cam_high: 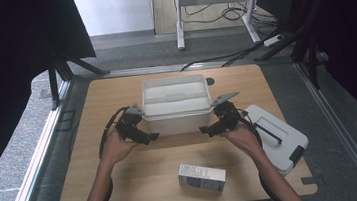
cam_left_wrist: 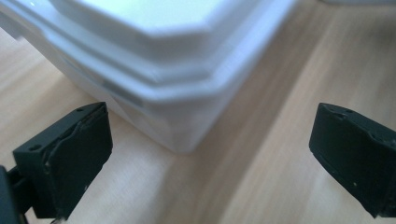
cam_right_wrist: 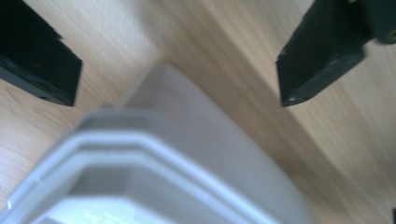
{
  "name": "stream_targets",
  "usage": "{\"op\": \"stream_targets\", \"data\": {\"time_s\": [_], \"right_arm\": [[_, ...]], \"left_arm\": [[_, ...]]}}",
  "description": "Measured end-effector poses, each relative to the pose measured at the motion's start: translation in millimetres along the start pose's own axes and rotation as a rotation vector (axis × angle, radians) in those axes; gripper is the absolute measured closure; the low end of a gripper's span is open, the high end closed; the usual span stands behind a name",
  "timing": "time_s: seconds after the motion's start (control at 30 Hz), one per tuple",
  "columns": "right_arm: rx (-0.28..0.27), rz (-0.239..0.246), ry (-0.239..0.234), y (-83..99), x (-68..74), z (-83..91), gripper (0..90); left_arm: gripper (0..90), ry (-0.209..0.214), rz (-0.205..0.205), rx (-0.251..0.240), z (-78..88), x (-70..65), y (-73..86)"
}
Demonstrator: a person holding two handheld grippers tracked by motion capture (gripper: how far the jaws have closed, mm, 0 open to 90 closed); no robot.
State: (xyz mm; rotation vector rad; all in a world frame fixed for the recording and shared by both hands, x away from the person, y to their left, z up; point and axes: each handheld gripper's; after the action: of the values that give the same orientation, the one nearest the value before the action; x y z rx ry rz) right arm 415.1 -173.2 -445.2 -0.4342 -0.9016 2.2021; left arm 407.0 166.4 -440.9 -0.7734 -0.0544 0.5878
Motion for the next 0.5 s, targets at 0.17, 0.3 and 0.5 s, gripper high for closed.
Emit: {"op": "stream_targets", "data": {"time_s": [0.17,0.3,0.5], "right_arm": [[-0.044,-0.014,-0.019,-1.8,-6.0,-11.8,0.0],[-0.08,-0.047,-0.059,-2.5,-9.7,-16.4,0.5],[-0.096,-0.061,-0.094,4.2,-9.5,-9.8,2.8]], "left_arm": [[0.0,0.006,0.0,-0.007,-6.3,8.7,-6.9],[0.0,0.02,0.003,-0.005,-7.7,10.2,-9.1],[0.0,0.052,-0.006,-0.015,-2.3,0.6,-3.6]]}}
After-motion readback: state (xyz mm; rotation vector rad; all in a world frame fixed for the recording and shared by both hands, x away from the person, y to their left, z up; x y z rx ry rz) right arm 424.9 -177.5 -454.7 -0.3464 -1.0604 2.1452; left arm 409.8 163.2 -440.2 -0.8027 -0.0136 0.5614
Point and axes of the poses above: each handheld gripper's, and its own axes: z roughly backward along the jaws, y roughly out of its underside, x roughly to its left, and after that the axes turned 8 degrees about y, right-handed
